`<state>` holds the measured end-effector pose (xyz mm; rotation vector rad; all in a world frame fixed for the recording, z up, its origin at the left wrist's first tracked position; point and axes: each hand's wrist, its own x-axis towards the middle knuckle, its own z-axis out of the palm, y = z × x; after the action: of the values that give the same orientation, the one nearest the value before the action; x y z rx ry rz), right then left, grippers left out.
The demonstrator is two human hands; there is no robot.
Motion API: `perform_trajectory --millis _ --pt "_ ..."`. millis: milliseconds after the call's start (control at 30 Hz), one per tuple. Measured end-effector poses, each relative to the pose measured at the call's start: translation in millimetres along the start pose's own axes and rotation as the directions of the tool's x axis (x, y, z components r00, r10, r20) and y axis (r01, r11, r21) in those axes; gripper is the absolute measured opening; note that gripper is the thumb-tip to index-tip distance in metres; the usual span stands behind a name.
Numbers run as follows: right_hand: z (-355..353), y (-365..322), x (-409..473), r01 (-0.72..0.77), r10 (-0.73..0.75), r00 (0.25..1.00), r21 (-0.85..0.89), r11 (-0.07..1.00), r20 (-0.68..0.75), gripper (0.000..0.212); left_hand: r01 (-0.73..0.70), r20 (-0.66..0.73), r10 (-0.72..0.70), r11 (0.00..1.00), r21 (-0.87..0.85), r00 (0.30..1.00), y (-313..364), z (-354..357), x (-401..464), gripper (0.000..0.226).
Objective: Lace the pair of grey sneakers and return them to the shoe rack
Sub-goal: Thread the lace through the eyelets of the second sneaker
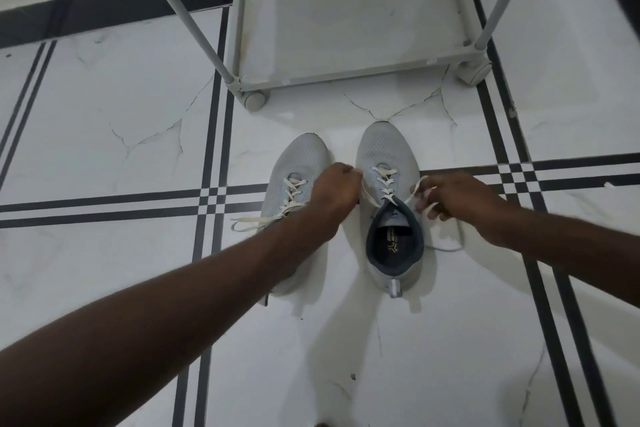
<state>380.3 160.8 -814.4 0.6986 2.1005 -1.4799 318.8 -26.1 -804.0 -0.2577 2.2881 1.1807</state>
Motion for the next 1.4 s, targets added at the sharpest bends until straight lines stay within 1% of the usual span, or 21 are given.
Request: perform_trajectory --millis 67,100,167,233,300,367,500,600,667,767,833,867,933,1033,1133,1200,1233,1267,1300,1367,1400 --pt "-6 -11 5 -0.074 0.057 0.996 0.301 0.951 0.066 0.027 0.104 0.111 -0.077 0.959 -0.265 0.991 16 -5 8 0.018" --pt "-9 -17 6 -0.093 0.063 0.994 0.378 0.921 0.091 0.028 0.146 0.189 -0.086 0.932 -0.333 0.978 24 -9 10 0.017" --pt "-17 -31 6 -0.08 0.048 0.995 0.416 0.906 0.087 0.024 0.175 0.33 -0.044 0.909 -0.378 0.943 32 -12 12 0.018" --pt "-23 -43 3 0.002 -0.007 1.0 0.408 0.913 0.01 0.017 0.133 0.385 0.015 0.926 -0.354 0.923 36 -12 10 0.021" --pt "-27 -54 0 0.127 -0.112 0.992 0.369 0.921 -0.063 0.015 0.053 0.368 0.054 0.961 -0.273 0.928 36 -6 6 0.021" --pt "-28 -60 -2 0.228 -0.208 0.973 0.327 0.917 -0.097 0.014 -0.005 0.37 0.079 0.981 -0.196 0.926 34 3 2 0.019" --pt "-32 -71 -3 0.352 -0.316 0.934 0.28 0.893 -0.167 0.011 -0.094 0.367 0.126 0.99 -0.103 0.922 37 11 -2 0.024" --pt "-35 -76 -1 0.371 -0.345 0.928 0.288 0.883 -0.138 0.012 -0.174 0.449 0.202 0.979 -0.104 0.87 44 7 -2 0.025" --pt "-34 -79 3 0.386 -0.364 0.922 0.256 0.886 -0.13 0.013 -0.194 0.489 0.213 0.977 -0.091 0.846 49 6 -5 0.02" --pt "-33 -77 12 0.377 -0.352 0.926 0.258 0.89 -0.137 0.019 -0.221 0.468 0.222 0.974 -0.059 0.855 50 8 -6 0.029" --pt "-31 -70 17 0.31 -0.302 0.951 0.296 0.904 -0.073 0.02 -0.21 0.436 0.217 0.976 -0.066 0.873 48 4 -6 0.029" --pt "-30 -65 18 0.267 -0.27 0.962 0.283 0.921 -0.031 0.018 -0.191 0.426 0.209 0.978 -0.084 0.88 47 0 -6 0.027" --pt "-26 -55 19 0.217 -0.227 0.974 0.195 0.957 0.029 0.022 -0.148 0.419 0.188 0.981 -0.127 0.888 49 -8 -6 0.025" --pt "-22 -48 13 0.273 -0.272 0.961 -0.012 0.962 0.053 0.031 -0.109 0.404 0.167 0.981 -0.163 0.899 53 -18 -5 0.03" --pt "-27 -53 4 0.381 -0.375 0.924 -0.288 0.879 0.078 0.03 -0.14 0.386 0.2 0.974 -0.179 0.9 52 -26 -5 0.025" --pt "-31 -56 0 0.406 -0.361 0.914 -0.406 0.819 0.185 0.023 -0.224 0.323 0.258 0.965 -0.14 0.91 50 -30 -4 0.023" --pt "-32 -56 -2 0.401 -0.327 0.915 -0.458 0.793 0.235 0.019 -0.309 0.278 0.315 0.949 -0.066 0.907 50 -30 -2 0.022" --pt "-30 -55 -2 0.396 -0.302 0.917 -0.508 0.764 0.261 0.015 -0.413 0.233 0.392 0.909 0.051 0.89 49 -30 0 0.02" --pt "-28 -53 -1 0.391 -0.295 0.92 -0.556 0.734 0.257 0.01 -0.518 0.192 0.486 0.834 0.188 0.852 48 -29 1 0.015" --pt "-23 -48 6 0.405 -0.365 0.91 -0.619 0.673 0.198 0.008 -0.667 0.16 0.673 0.615 0.421 0.722 48 -24 1 0.005" --pt "-20 -46 12 0.436 -0.413 0.892 -0.593 0.677 0.183 0.011 -0.696 0.154 0.739 0.514 0.502 0.656 47 -20 0 0.008"
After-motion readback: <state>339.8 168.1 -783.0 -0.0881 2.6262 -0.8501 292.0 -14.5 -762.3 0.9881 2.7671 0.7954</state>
